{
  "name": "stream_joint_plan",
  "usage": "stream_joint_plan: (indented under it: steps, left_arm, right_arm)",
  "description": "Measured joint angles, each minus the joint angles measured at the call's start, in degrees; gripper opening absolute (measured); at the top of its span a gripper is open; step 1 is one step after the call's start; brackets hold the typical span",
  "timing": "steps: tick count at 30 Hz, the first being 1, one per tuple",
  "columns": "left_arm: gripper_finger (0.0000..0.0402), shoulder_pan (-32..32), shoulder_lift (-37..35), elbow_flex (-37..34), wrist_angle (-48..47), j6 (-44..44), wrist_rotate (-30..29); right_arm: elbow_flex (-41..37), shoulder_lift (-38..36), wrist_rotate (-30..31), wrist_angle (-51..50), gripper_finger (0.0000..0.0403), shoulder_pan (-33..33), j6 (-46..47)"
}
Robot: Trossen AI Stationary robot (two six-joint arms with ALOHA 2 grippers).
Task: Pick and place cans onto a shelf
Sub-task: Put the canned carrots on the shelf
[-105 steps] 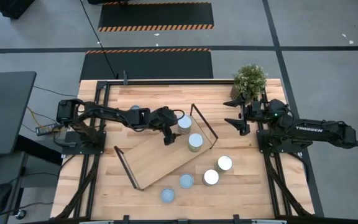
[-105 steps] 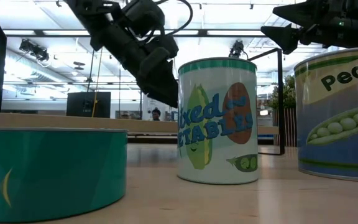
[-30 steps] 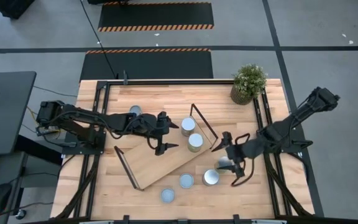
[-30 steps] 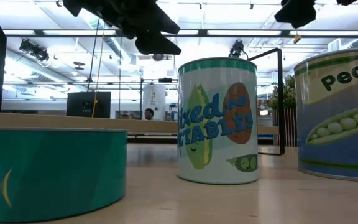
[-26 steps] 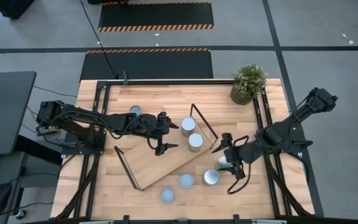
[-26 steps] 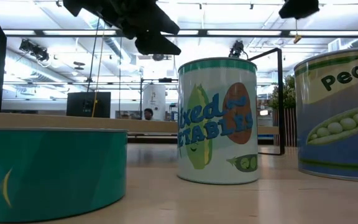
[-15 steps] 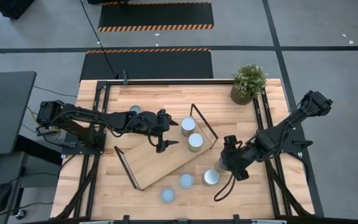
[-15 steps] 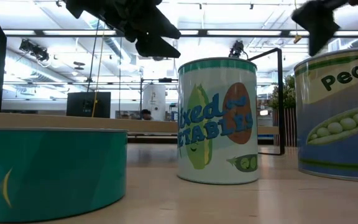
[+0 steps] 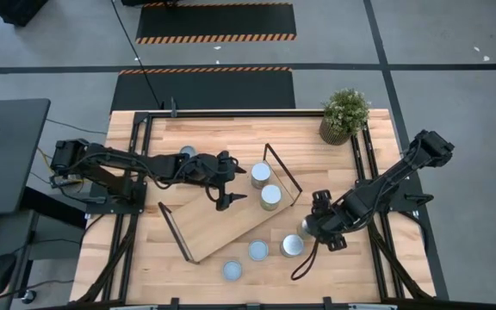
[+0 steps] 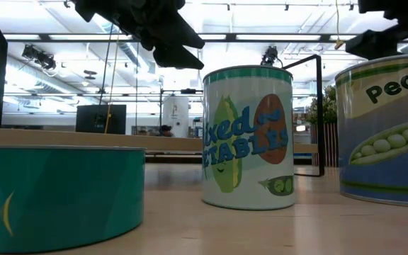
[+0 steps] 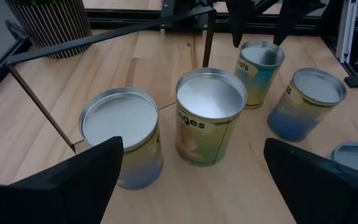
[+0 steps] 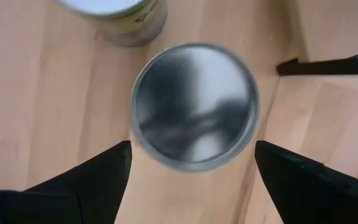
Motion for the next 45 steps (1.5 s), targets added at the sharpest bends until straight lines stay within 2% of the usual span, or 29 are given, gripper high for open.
stream_joint_plan:
  steps: [3, 7, 23, 29, 32, 37, 43, 45]
  left_arm:
    - [0.0396, 0.0, 0.0, 0.0, 0.0, 0.0, 0.0]
    - [0.0396, 0.0, 0.0, 0.0, -0.2, 0.0, 0.0]
    - [0.0396, 0.0, 0.0, 0.0, -1.8, -1.2, 0.0]
    - [0.0396, -0.2, -1.9, 0.0, -2.7, -1.3, 0.0]
    - [0.0396, -0.5, -4.7, 0.1, -3.7, -1.3, 0.0]
    - [0.0396, -1.2, -9.3, 0.1, -5.9, -1.2, 0.0]
    - [0.0396, -1.2, -13.2, 0.0, -9.8, -2.6, 0.0]
    - [0.0396, -1.2, -14.1, 0.0, -10.4, -2.9, 0.1]
  right_arm:
    - [-0.7, 0.0, 1.6, 2.2, 0.0348, 0.0, 0.0]
    - [-3.2, 0.0, 0.2, 6.1, 0.0348, 0.0, -0.3]
    - [-11.3, 0.0, 1.5, 21.4, 0.0346, 0.0, -0.5]
    - [-11.3, -0.2, 1.3, 21.8, 0.0298, -0.1, -0.5]
    - [-10.9, -0.2, -1.0, 21.3, 0.0292, -0.3, -0.9]
    - [-3.9, -0.2, -1.6, 12.6, 0.0293, -0.2, -0.3]
    - [11.6, -0.2, 3.6, -1.7, 0.0304, -0.3, -3.0]
    - [17.0, -0.2, 6.2, -3.0, 0.0304, -0.3, -4.7]
